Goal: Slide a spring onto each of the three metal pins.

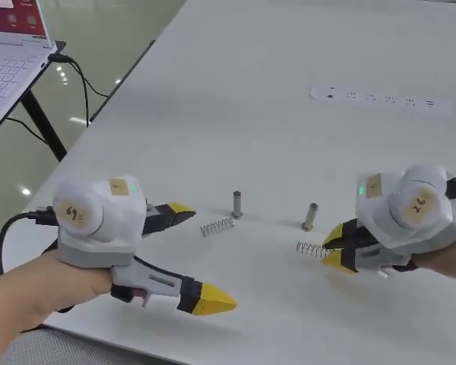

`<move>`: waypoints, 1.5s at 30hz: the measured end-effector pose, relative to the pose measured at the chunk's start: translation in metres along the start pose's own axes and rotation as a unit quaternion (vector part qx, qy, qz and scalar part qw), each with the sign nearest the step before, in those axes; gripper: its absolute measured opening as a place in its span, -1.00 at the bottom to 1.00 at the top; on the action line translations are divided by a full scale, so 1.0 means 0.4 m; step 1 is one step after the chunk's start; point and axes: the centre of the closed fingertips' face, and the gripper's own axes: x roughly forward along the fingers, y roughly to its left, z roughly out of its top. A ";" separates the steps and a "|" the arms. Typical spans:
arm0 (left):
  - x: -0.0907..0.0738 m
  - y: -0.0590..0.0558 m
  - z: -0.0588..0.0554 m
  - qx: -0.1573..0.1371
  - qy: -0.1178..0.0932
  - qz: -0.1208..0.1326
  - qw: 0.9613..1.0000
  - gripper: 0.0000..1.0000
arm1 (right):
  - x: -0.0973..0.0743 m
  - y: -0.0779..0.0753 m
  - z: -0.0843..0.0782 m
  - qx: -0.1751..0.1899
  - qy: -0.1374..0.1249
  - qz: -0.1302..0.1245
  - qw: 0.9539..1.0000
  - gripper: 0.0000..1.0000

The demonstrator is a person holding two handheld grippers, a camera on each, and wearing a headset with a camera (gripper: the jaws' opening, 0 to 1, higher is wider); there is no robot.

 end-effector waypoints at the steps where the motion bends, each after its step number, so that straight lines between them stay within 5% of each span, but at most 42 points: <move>1: 0.002 -0.002 0.001 -0.001 -0.001 -0.002 1.000 0.79 | -0.005 0.002 0.001 0.000 -0.001 0.000 1.000 -0.84; 6: 0.021 -0.045 -0.003 -0.010 0.006 -0.041 0.999 0.50 | -0.027 0.017 0.008 -0.002 -0.005 -0.003 1.000 -0.84; 10: 0.047 -0.047 0.012 0.006 0.000 -0.041 0.999 0.53 | -0.041 0.032 0.028 -0.006 -0.015 -0.001 1.000 -0.84; 17: 0.096 -0.069 0.063 0.015 -0.031 -0.063 0.997 0.21 | -0.048 0.049 0.044 -0.014 -0.022 0.001 1.000 -0.84; 28: 0.149 -0.116 0.098 0.022 -0.057 -0.104 0.993 -0.08 | -0.063 0.065 0.058 -0.015 -0.035 0.001 0.999 -0.84; 45: 0.176 -0.163 0.135 0.050 -0.079 -0.142 0.985 -0.69 | -0.084 0.087 0.085 -0.033 -0.047 0.007 0.998 -0.84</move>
